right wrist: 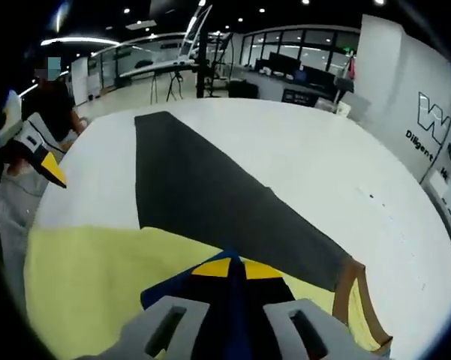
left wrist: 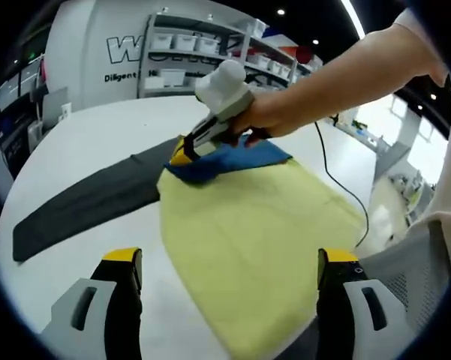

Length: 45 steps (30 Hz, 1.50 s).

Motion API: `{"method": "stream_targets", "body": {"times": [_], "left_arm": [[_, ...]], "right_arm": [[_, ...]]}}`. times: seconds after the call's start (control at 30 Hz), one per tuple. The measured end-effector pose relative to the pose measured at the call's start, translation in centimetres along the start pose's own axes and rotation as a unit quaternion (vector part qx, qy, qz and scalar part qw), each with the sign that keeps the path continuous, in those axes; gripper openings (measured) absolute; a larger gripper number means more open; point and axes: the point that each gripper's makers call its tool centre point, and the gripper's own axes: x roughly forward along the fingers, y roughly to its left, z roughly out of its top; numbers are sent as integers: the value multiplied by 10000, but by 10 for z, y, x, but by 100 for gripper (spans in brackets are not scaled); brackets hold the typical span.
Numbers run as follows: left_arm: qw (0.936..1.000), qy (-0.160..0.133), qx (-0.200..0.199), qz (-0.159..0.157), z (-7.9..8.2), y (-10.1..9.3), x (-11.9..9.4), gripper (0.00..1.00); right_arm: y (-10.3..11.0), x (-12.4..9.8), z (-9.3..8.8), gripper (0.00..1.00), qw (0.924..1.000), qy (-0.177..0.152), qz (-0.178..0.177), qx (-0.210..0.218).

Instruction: Fold the garment on the visible template until the final outline fits inside the template.

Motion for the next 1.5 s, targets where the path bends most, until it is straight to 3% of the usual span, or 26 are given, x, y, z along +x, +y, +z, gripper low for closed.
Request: {"method": "stream_targets", "body": {"times": [0.17, 0.4, 0.5, 0.7, 0.83, 0.93, 1.1, 1.27, 1.37, 1.47, 1.5], "left_arm": [[10000, -2, -8, 2, 1, 1, 1, 97], [10000, -20, -41, 9, 2, 2, 1, 97], [10000, -25, -45, 7, 2, 1, 1, 97], [10000, -3, -46, 21, 0, 2, -1, 97], [10000, 7, -67, 64, 0, 7, -2, 97], [9999, -8, -92, 134, 3, 16, -5, 96], [9996, -72, -134, 223, 8, 27, -9, 96], [9996, -83, -148, 203, 10, 26, -7, 96], [9997, -91, -130, 169, 11, 22, -6, 96], [9997, -94, -136, 163, 9, 21, -7, 96], [9997, -88, -141, 162, 8, 21, -7, 96]], "right_arm": [[-2, -2, 1, 0, 10000, -15, -17, -97], [-19, -12, 23, 0, 9980, -508, -257, 258], [-28, -10, 25, 0, 9970, -521, -406, 393], [-21, 0, 19, 0, 9982, -402, -271, 339], [-16, -3, 24, 13, 9976, -528, -188, 412], [-23, -14, 23, 4, 9962, -610, -353, 511], [-2, -33, 16, 0, 9953, -820, -157, 495], [25, -32, 13, 0, 9961, -832, 105, 272], [41, -28, 12, 0, 9967, -756, 262, 115], [50, -23, 9, 6, 9973, -652, 344, -31], [50, -21, 4, 6, 9981, -501, 291, -230]]}}
